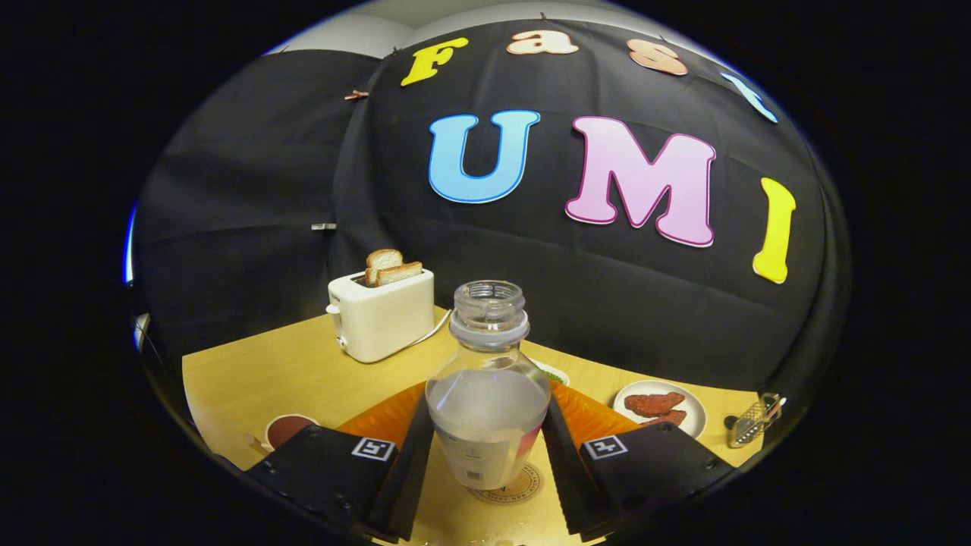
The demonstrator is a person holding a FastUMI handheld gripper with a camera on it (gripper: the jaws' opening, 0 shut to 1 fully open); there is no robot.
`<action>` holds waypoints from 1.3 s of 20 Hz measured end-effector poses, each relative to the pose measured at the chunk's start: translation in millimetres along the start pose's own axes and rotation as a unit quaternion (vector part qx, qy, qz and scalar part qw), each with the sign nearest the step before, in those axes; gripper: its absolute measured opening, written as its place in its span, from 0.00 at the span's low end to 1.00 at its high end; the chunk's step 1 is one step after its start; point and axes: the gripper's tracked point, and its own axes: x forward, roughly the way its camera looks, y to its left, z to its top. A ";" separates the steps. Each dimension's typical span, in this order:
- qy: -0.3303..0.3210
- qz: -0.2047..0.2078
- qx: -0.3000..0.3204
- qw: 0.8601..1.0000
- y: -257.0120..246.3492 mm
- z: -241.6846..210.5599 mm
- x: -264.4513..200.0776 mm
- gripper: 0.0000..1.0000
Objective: Take the bottle from table, then pour the juice into the cup, finally place the bottle on the coaster
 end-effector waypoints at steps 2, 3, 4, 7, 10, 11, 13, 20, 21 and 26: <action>0.000 -0.005 0.001 1.000 -10.7 -14.8 9.3 0.75; 0.007 -0.007 0.005 1.000 -15.9 -24.6 14.0 0.75; 0.012 -0.008 0.009 1.000 -18.8 -31.5 17.5 0.75; 0.016 -0.009 0.021 1.000 -27.3 -44.8 24.6 0.75; 0.017 -0.014 0.020 1.000 -36.2 -54.3 30.6 0.75; 0.021 -0.012 0.028 0.999 -37.5 -58.7 32.5 0.75; 0.027 -0.018 0.036 0.999 -41.6 -67.5 33.6 0.76; 0.040 -0.013 0.017 0.999 -39.5 -86.5 28.5 0.78; 0.042 -0.012 0.016 0.999 -39.7 -88.2 28.2 0.79; 0.022 -0.004 0.029 0.999 -38.5 -69.0 21.4 0.98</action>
